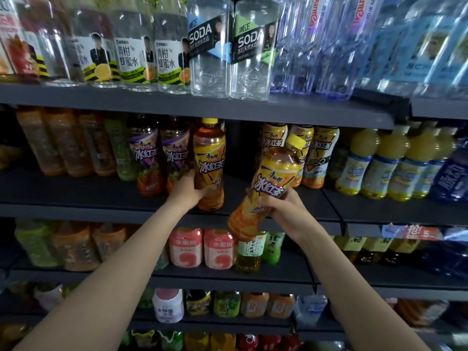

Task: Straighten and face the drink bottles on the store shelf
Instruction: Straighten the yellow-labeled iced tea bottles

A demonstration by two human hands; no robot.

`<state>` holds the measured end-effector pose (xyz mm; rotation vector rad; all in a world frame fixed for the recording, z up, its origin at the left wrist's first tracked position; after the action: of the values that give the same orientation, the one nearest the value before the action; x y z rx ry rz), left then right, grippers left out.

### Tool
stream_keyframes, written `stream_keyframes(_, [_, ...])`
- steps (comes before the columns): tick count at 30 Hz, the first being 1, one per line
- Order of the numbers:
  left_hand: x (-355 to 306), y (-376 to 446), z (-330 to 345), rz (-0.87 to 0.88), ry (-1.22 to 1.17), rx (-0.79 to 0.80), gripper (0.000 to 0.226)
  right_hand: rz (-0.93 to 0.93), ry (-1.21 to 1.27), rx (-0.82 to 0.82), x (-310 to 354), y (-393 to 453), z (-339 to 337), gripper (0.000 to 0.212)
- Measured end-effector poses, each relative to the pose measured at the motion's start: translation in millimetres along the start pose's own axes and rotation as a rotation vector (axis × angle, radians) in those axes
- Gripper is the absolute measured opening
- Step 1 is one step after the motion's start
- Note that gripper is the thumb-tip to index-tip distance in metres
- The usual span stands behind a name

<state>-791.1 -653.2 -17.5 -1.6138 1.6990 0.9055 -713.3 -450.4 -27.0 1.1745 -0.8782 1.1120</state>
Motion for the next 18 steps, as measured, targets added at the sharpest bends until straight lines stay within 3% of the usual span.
stream_keyframes(4, [9, -13, 7, -0.037, -0.008, -0.073, 0.065, -0.006, -0.039, 0.007, 1, -1, 3, 0.053])
stream_keyframes(6, [9, -24, -1, -0.018, -0.047, -0.225, 0.066, -0.015, -0.046, 0.021, 4, -1, 4, 0.055])
stream_keyframes(9, [-11, -59, -25, 0.241, -0.129, -0.518, 0.039, -0.032, -0.076, 0.055, 9, -3, 7, 0.059])
stream_keyframes(10, [-18, -64, -26, 0.308, -0.167, -0.457, 0.028, -0.036, -0.078, 0.068, 11, -4, 9, 0.064])
stream_keyframes(11, [-27, -68, -21, 0.324, -0.203, -0.299, 0.02, -0.038, -0.067, 0.083, 12, -6, 12, 0.069])
stream_keyframes(13, [-31, -73, 7, 0.173, -0.186, 0.215, 0.011, -0.05, -0.007, 0.119, 13, -8, 19, 0.067])
stream_keyframes(15, [-23, -84, 27, -0.01, -0.202, 0.599, 0.027, -0.057, 0.082, 0.132, 15, -11, 26, 0.059])
stream_keyframes(17, [-18, -85, 31, -0.053, -0.278, 0.669, 0.043, -0.048, 0.152, 0.12, 18, -11, 30, 0.053])
stream_keyframes(18, [-19, -85, 29, -0.05, -0.345, 0.635, 0.038, -0.041, 0.151, 0.11, 20, -11, 32, 0.049])
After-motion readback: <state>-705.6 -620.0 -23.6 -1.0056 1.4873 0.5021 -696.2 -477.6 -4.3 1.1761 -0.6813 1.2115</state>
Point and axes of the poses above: each hand's wrist, its own y-axis towards the middle knuckle, its own z-axis out of the palm, x = y × z, the point moved 7 cm from there along y, towards the middle knuckle, and after that the axes turned 9 degrees about -z, right-handed, at the moved point
